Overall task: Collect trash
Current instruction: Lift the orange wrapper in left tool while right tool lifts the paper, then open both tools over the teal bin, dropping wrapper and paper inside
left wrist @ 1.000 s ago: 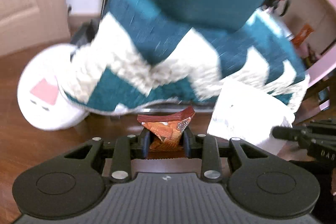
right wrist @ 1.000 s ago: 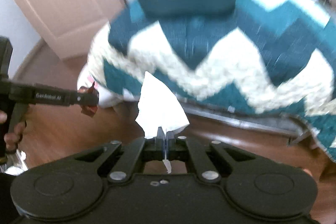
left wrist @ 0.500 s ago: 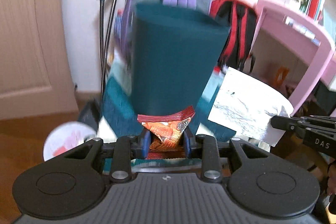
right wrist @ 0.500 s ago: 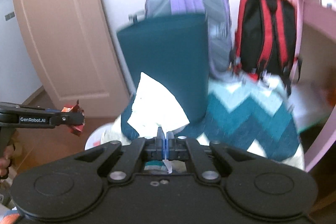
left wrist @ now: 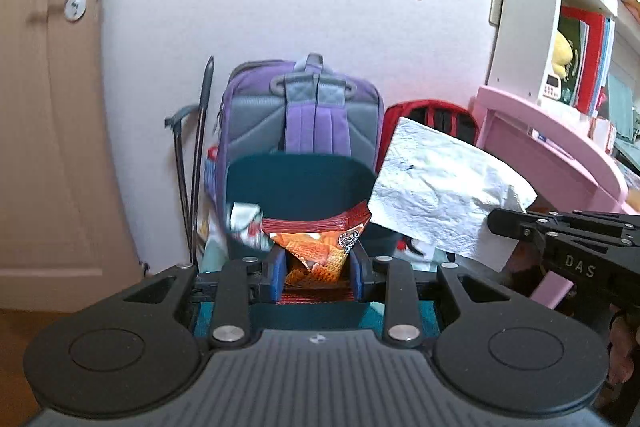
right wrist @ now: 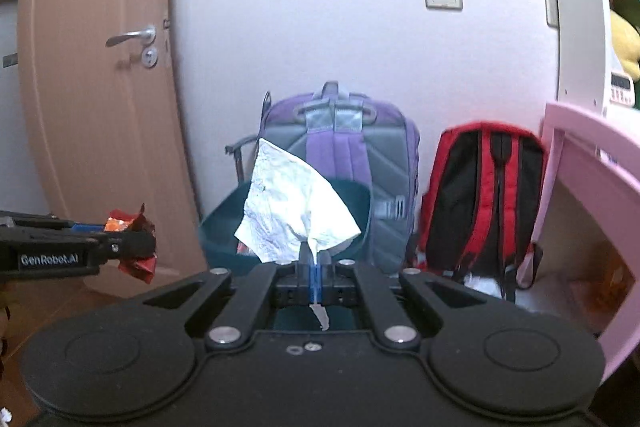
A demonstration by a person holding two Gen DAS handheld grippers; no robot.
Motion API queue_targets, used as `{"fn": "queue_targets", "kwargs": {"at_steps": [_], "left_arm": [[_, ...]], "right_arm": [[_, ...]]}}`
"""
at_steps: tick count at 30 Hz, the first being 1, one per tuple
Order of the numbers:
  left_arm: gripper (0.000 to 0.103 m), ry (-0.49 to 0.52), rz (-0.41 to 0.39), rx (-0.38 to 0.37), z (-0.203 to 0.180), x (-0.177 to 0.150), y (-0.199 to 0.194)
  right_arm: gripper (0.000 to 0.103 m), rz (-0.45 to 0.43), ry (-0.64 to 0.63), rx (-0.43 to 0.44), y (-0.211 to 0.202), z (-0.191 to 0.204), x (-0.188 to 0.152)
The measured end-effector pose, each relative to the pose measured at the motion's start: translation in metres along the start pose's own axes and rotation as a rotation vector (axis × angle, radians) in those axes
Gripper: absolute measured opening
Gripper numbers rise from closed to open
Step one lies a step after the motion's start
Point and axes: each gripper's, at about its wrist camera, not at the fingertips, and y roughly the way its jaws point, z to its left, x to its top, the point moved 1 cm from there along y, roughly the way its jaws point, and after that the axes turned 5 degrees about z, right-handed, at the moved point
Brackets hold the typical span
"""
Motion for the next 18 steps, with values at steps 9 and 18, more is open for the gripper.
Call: {"fn": "queue_targets", "kwargs": {"at_steps": [9,18], "left_arm": [[0.03,0.014,0.033,0.013,0.004,0.046,0.062],[0.03,-0.005,0.149,0.033,0.022,0.047,0.143]], "right_arm": [[0.001,0.064,-0.069,-0.023,0.061,0.007,0.03],[0.001,0.196,-0.156,-0.029,0.133,0.015,0.029]]}}
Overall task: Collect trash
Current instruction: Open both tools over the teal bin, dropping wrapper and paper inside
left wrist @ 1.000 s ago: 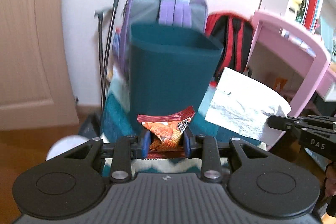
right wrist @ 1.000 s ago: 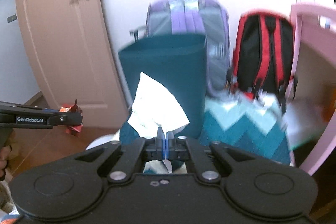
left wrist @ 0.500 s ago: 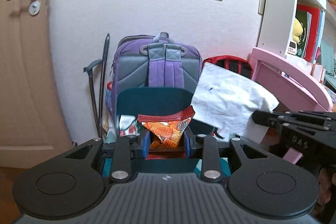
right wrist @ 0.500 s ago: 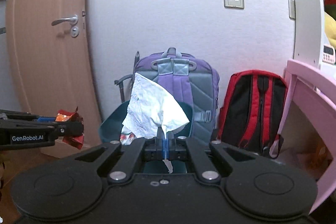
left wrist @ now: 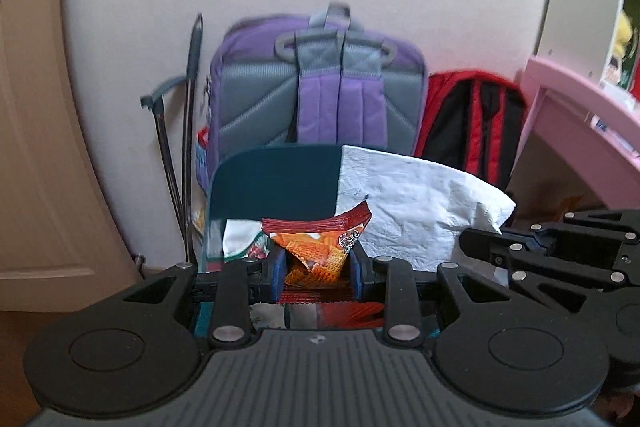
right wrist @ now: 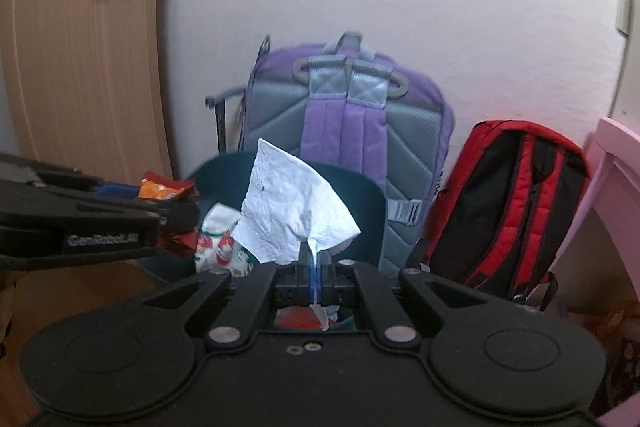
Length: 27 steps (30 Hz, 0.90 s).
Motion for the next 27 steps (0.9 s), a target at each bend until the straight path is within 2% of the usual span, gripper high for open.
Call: {"fn": "queue_targets", "kwargs": {"at_steps": [6,10,17,20,22,23,25,27], "left_arm": [[0.03,-0.007,0.088,0.013,0.008,0.002,0.044],[0.03,0.011,0.118,0.013,0.007,0.002,0.06],[0.032,0.008,0.161,0.016,0.009,-0.003,0.076],[0.041,0.006,0.159,0.008,0.009,-0.004,0.077],[0.052,0.012,0.142,0.004,0.005,-0.004,0.073],[0.055,0.016,0.133,0.018,0.003,-0.004,0.071],[0.068,0.009,0.124,0.04,0.002,-0.003,0.067],[0.07,-0.013,0.113,0.027,0.004,-0.003,0.062]], "right_arm": [[0.002,0.071,-0.049,-0.009,0.037,0.003,-0.001],[0.002,0.103,-0.056,-0.004,0.053,0.0,-0.003],[0.013,0.118,-0.061,0.012,0.065,-0.003,-0.005],[0.019,0.119,-0.045,0.026,0.065,-0.005,-0.006],[0.022,0.113,-0.031,0.034,0.064,-0.006,-0.006],[0.022,0.104,-0.022,0.03,0.061,-0.007,-0.007],[0.023,0.094,-0.01,0.025,0.057,-0.009,-0.006],[0.028,0.075,0.012,0.024,0.05,-0.013,-0.007]]}}
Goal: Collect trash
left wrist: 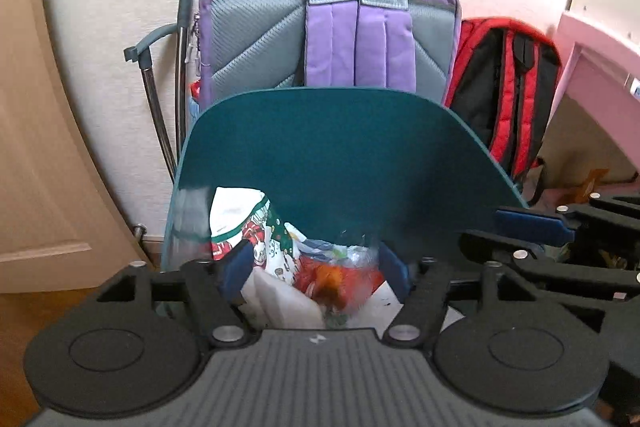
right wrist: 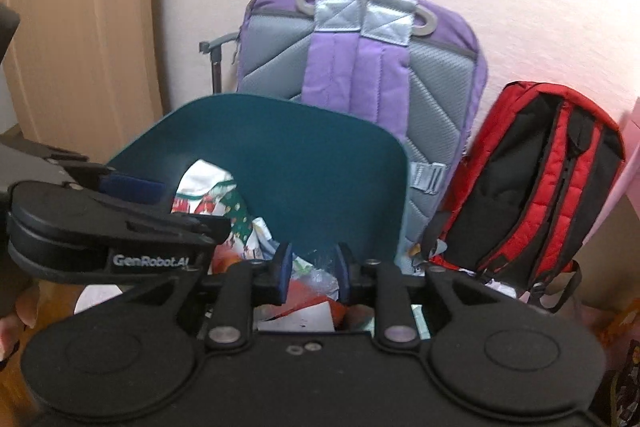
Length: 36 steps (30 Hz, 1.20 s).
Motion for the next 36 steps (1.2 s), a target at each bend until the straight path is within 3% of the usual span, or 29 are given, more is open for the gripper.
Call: {"fn": "queue_targets", "kwargs": {"at_steps": [3,7,11,26,36], "left_arm": [[0.072,-0.009,-0.019,-0.007,-0.001,-0.003,-0.011],[0.081,0.005,-0.054,0.001,-0.007,-0.009,-0.032],[0.081,-0.004,-0.085,-0.02,-0.011,-0.015,-0.058],[0.088,0.025,-0.178,-0.034,-0.036,-0.053,-0.157],[0.097,0.01,-0.227,-0.029,-0.048,-0.078,-0.202]], "right_arm": [[0.036,-0.03,0.033,0.012,-0.013,-0.006,-0.002],[0.041,-0.067,0.066,0.03,-0.034,-0.012,-0.004],[0.048,-0.093,0.089,0.066,-0.058,-0.016,-0.008],[0.05,-0.174,0.075,0.113,-0.155,-0.011,-0.027],[0.05,-0.191,0.074,0.138,-0.2,-0.007,-0.047]]}}
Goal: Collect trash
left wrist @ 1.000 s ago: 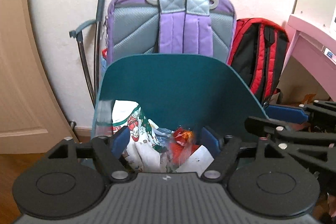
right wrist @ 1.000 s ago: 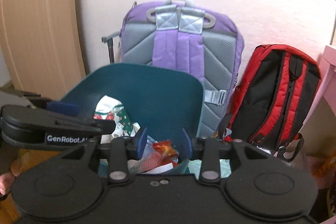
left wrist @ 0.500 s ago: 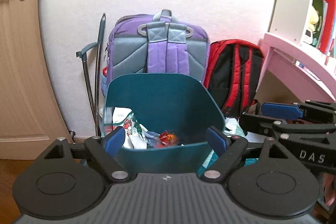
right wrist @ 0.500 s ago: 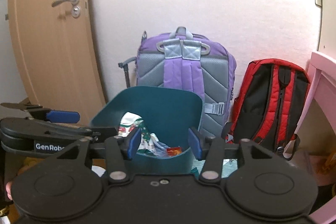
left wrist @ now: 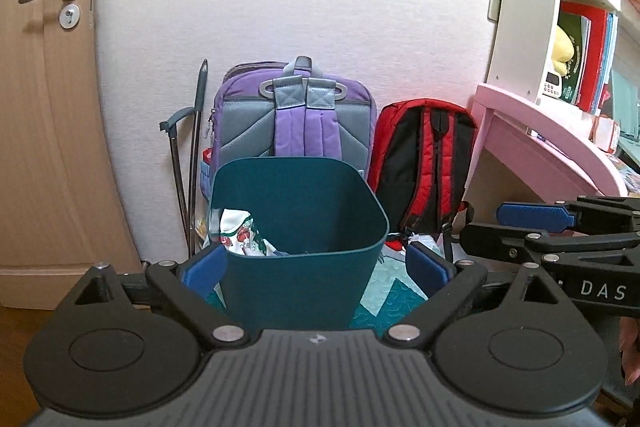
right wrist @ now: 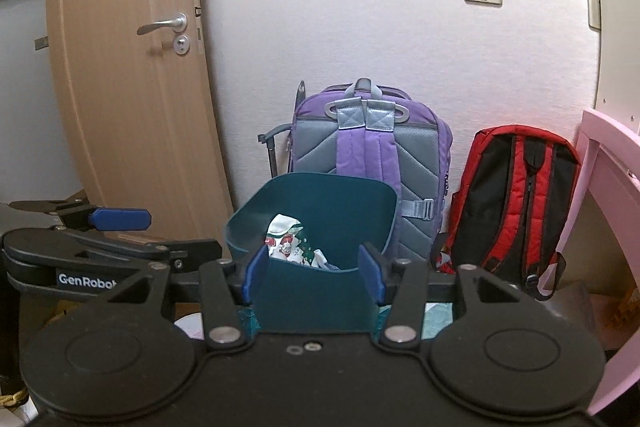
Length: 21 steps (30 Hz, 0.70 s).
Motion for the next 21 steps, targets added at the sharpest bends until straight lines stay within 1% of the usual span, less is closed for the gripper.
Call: {"fn": "queue_targets", "kwargs": {"at_steps": [4,11,16,19,21], "left_arm": [[0.097,0.002,-0.008,0.012,-0.004,-0.001,-0.013],[0.097,-0.012,-0.026,0.005,-0.002,0.001,-0.034],[0.097,-0.018,-0.045,0.023,-0.002,0.001,-0.047],[0.102,-0.016,-0.066,0.057,-0.003,0.0,-0.055],[0.102,-0.015,-0.07,0.056,-0.003,-0.001,-0.058]], "right_arm": [[0.05,-0.002,-0.005,0.005,-0.011,0.005,-0.001],[0.05,-0.011,-0.005,0.023,-0.026,0.012,0.0],[0.05,-0.015,-0.021,0.027,-0.035,0.02,0.0],[0.05,-0.021,-0.025,0.033,-0.041,0.024,-0.001],[0.05,-0.024,-0.029,0.035,-0.044,0.027,-0.002]]}}
